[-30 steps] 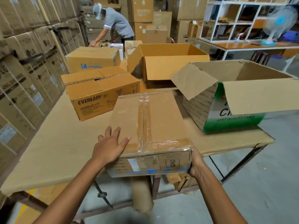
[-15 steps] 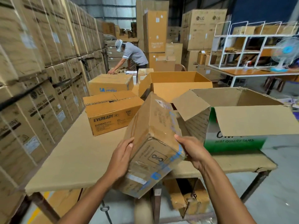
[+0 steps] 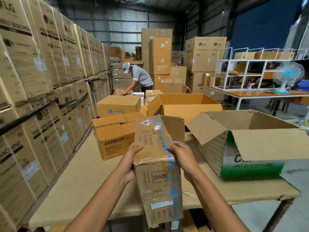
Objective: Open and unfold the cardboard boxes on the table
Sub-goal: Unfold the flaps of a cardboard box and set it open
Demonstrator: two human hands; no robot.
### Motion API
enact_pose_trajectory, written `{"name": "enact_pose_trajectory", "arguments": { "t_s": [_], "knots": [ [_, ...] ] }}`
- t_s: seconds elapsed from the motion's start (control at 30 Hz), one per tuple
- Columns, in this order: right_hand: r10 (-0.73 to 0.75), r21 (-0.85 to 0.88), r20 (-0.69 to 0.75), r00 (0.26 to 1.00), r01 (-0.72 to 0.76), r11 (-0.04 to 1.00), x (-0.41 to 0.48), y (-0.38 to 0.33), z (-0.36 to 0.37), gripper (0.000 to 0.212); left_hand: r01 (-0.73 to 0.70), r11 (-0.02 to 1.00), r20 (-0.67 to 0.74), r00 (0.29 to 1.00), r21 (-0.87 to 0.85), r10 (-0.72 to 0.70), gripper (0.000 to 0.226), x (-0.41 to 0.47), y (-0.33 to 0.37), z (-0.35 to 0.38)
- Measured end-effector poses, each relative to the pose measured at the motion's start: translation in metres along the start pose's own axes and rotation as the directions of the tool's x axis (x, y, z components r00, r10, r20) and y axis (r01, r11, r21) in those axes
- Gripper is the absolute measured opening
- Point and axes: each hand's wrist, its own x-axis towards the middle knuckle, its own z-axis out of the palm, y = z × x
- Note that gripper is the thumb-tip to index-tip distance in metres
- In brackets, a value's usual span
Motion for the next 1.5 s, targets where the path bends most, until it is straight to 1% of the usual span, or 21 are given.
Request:
{"name": "enact_pose_trajectory", "arguments": {
  "t_s": [0.1, 0.23, 0.3, 0.43, 0.5, 0.57, 0.6, 0.67, 0.73, 0.83, 0.93, 1.03, 1.13, 1.2, 1.23, 1.27, 1.3, 1.37, 1.43, 1.47, 1.5],
  "knots": [
    [-0.047, -0.104, -0.021, 0.999, 0.045, 0.994, 0.004, -0.002, 0.012, 0.045, 0.017, 0.994, 0.015, 1.000, -0.107, -0.015, 0.039, 0.008, -0.001, -0.007],
    [-0.114, -0.237, -0.042, 0.993, 0.101, 0.966, 0.007, -0.017, 0.028, 0.027, 0.029, 0.980, 0.036, 0.999, -0.196, -0.023, 0.038, 0.014, -0.003, -0.020],
    [-0.170, -0.314, -0.027, 0.985, 0.153, 0.937, 0.010, -0.020, 0.039, 0.029, 0.046, 0.971, 0.023, 0.999, -0.233, -0.041, 0.038, 0.016, -0.008, -0.032],
    [-0.282, -0.597, 0.100, 0.954, 0.285, 0.750, 0.026, 0.001, 0.056, 0.035, 0.063, 0.944, -0.085, 0.992, -0.324, -0.096, 0.034, 0.024, -0.024, -0.075],
    [-0.265, -0.511, 0.139, 0.954, 0.299, 0.806, 0.028, 0.012, 0.060, 0.035, 0.070, 0.941, -0.104, 0.988, -0.331, -0.111, 0.033, 0.024, -0.026, -0.097],
    [-0.256, -0.493, 0.205, 0.945, 0.326, 0.807, 0.028, 0.024, 0.062, 0.039, 0.104, 0.953, -0.135, 0.980, -0.285, -0.147, 0.031, 0.027, -0.023, -0.119],
    [-0.240, -0.561, 0.251, 0.938, 0.343, 0.753, 0.031, 0.032, 0.064, 0.044, 0.129, 0.965, -0.173, 0.970, -0.230, -0.171, 0.029, 0.027, -0.019, -0.129],
    [-0.181, -0.688, 0.296, 0.938, 0.341, 0.641, 0.038, 0.050, 0.067, 0.067, 0.183, 0.978, -0.234, 0.951, -0.095, -0.201, 0.031, 0.033, -0.012, -0.149],
    [-0.106, -0.742, 0.260, 0.960, 0.269, 0.614, 0.045, 0.072, 0.067, 0.085, 0.220, 0.975, -0.248, 0.947, 0.042, -0.203, 0.036, 0.036, -0.007, -0.167],
    [-0.037, -0.788, 0.212, 0.977, 0.193, 0.584, 0.052, 0.097, 0.072, 0.080, 0.222, 0.944, -0.193, 0.965, 0.243, -0.178, 0.035, 0.035, -0.012, -0.176],
    [-0.031, -0.842, 0.216, 0.976, 0.203, 0.500, 0.056, 0.105, 0.078, 0.075, 0.214, 0.854, -0.238, 0.965, 0.474, -0.109, 0.028, 0.028, -0.021, -0.171],
    [-0.001, -0.883, 0.250, 0.968, 0.228, 0.410, 0.057, 0.113, 0.081, 0.079, 0.280, 0.811, -0.271, 0.950, 0.514, -0.156, 0.033, 0.030, -0.034, -0.173],
    [0.011, -0.905, 0.258, 0.966, 0.238, 0.353, 0.056, 0.121, 0.079, 0.081, 0.305, 0.866, -0.233, 0.946, 0.396, -0.227, 0.043, 0.037, -0.033, -0.167],
    [0.003, -0.902, 0.260, 0.966, 0.242, 0.357, 0.057, 0.121, 0.076, 0.080, 0.193, 0.899, -0.188, 0.974, 0.393, -0.127, 0.041, 0.044, -0.023, -0.150],
    [-0.003, -0.899, 0.258, 0.966, 0.241, 0.364, 0.057, 0.120, 0.075, 0.079, 0.091, 0.864, -0.140, 0.990, 0.496, -0.024, 0.036, 0.049, -0.017, -0.139],
    [-0.013, -0.896, 0.252, 0.968, 0.239, 0.374, 0.058, 0.118, 0.074, 0.080, -0.020, 0.765, -0.066, 0.995, 0.644, 0.081, 0.033, 0.056, -0.010, -0.128],
    [-0.026, -0.894, 0.243, 0.970, 0.234, 0.382, 0.058, 0.116, 0.073, 0.080, -0.104, 0.592, 0.030, 0.991, 0.799, 0.133, 0.038, 0.064, -0.006, -0.119],
    [-0.063, -0.900, 0.211, 0.975, 0.219, 0.377, 0.060, 0.111, 0.073, 0.086, -0.206, 0.151, 0.201, 0.978, 0.967, 0.052, 0.057, 0.075, -0.003, -0.104],
    [-0.075, -0.915, 0.189, 0.979, 0.204, 0.347, 0.063, 0.100, 0.072, 0.100, -0.251, -0.230, 0.223, 0.964, 0.940, -0.142, 0.068, 0.084, -0.001, -0.091],
    [-0.073, -0.922, 0.184, 0.980, 0.198, 0.334, 0.064, 0.091, 0.071, 0.108, -0.275, -0.344, 0.212, 0.955, 0.898, -0.209, 0.071, 0.085, 0.002, -0.082],
    [-0.085, -0.926, 0.180, 0.980, 0.198, 0.323, 0.065, 0.082, 0.070, 0.113, -0.297, -0.392, 0.219, 0.948, 0.871, -0.231, 0.071, 0.087, 0.009, -0.074]
  ]
}}
